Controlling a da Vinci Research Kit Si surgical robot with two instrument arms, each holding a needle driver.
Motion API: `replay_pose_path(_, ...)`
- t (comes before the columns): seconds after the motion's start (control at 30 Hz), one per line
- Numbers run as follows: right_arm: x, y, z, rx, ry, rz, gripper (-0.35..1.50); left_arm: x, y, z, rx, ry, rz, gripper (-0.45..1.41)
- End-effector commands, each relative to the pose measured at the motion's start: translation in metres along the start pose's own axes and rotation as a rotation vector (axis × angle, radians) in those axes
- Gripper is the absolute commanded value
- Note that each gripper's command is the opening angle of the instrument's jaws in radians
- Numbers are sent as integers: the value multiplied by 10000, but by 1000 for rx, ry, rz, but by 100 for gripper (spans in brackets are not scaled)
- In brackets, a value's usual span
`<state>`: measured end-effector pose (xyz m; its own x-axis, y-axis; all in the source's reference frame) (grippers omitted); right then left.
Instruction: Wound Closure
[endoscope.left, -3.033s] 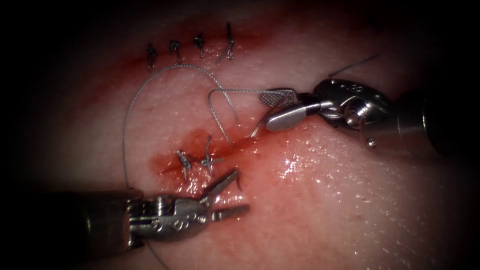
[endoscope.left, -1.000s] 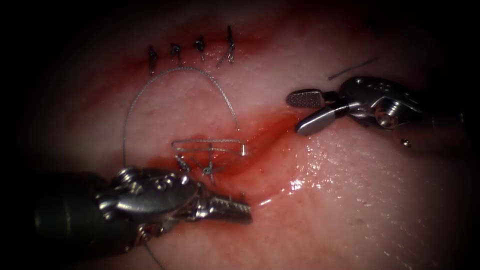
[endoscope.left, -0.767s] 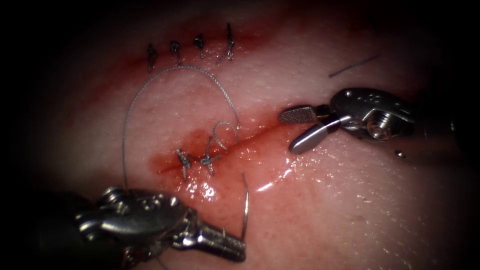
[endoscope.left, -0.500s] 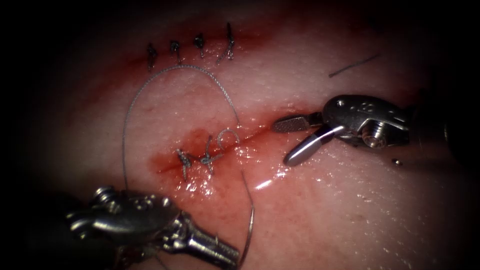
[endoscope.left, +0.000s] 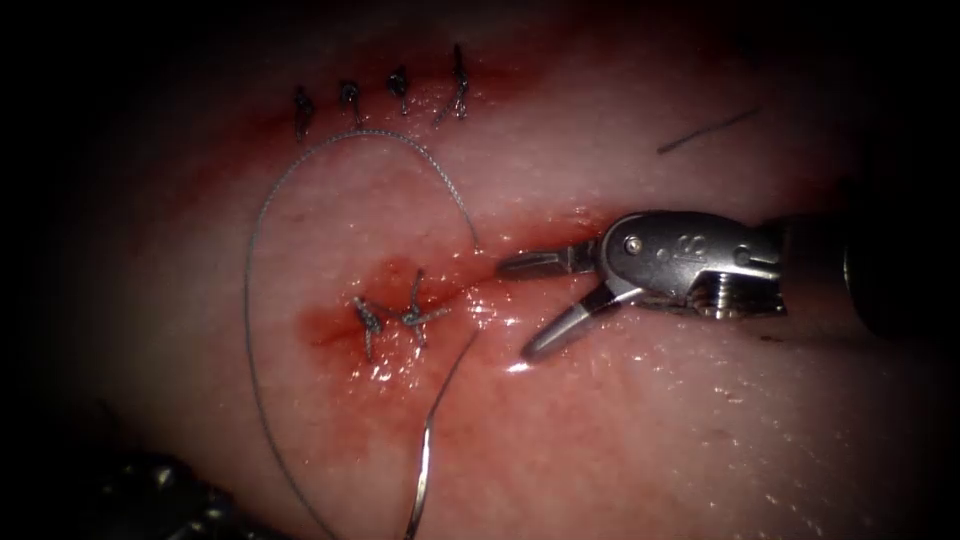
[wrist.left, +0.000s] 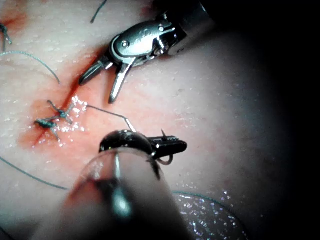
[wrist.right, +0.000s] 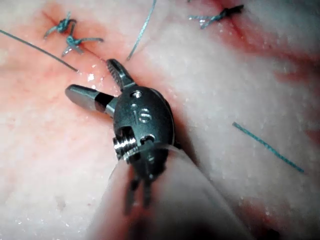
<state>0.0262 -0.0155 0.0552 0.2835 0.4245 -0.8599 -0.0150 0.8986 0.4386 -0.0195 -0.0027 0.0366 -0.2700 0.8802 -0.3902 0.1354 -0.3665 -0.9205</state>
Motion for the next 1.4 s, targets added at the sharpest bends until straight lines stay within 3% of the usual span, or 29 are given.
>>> replay_pose_path(0.03,-3,-5,17,10,5,-3,120,-2,3,7,3,2,17,-45)
replay_pose_path(0.23,-16,-14,36,27,0,-36,115,11,39,5,50,28,75,-45)
replay_pose_path(0.53,-62,-20,50,73,-122,-17,103,14,67,13,121,70,147,-45)
replay_pose_path(0.6,-67,-19,46,77,-150,-17,88,16,72,12,145,79,162,-45)
replay_pose_path(0.67,-64,-17,39,68,-151,-15,69,16,75,10,152,82,164,-45)
replay_pose_path(1.03,-47,-24,24,69,-156,20,49,21,80,-7,225,118,197,-45)
replay_pose_path(1.07,-46,-26,24,74,-158,22,25,21,80,-7,234,121,200,-45)
replay_pose_path(1.3,-45,-27,34,74,-160,23,-7,22,85,-1,241,123,208,-45)
replay_pose_path(1.37,-46,-29,40,73,-160,22,-35,22,89,2,239,122,220,-45)
replay_pose_path(1.4,-46,-29,40,73,-160,22,-35,22,89,2,239,122,220,-45)
